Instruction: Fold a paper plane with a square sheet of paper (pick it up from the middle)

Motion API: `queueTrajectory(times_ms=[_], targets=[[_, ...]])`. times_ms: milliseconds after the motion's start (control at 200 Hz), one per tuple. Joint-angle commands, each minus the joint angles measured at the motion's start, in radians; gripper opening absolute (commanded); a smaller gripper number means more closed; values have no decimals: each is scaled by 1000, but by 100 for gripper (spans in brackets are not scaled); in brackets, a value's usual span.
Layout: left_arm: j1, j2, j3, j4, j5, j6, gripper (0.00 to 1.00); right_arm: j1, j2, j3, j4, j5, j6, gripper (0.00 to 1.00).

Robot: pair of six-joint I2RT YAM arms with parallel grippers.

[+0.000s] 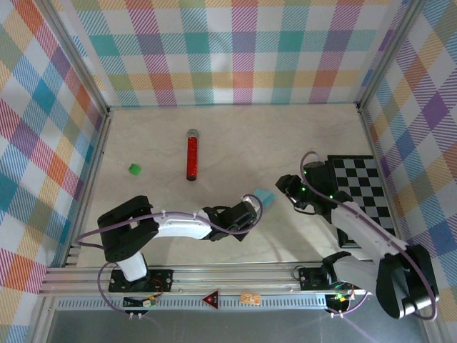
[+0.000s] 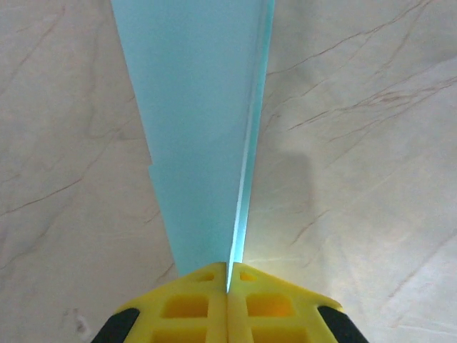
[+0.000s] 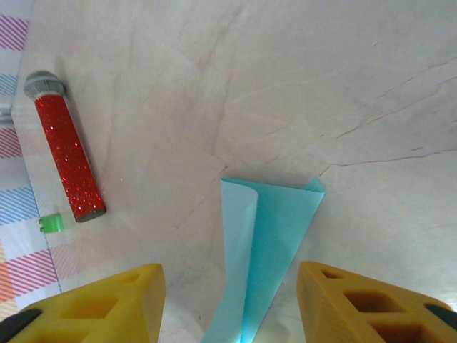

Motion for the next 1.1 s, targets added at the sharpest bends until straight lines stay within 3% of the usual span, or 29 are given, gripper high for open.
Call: queueTrajectory(times_ms=[0,100,365,865,1095], targets=[[42,-28,-27,63,169,-42,7,-6,-70,-55,-61,69,-8,53],[74,-7,-22,74,267,-58,7,-6,-117,-95,-50,70,-1,54],[110,30,-10,83,354,-66,8,-7,-181,-146,-45,74,11,55],[168,99,25,95,527,-82,10,-8,-128,-162,26,21,18,54],[194,162,77,47,614,-90,11,-9,-75,-182,107,-66,-32,43]])
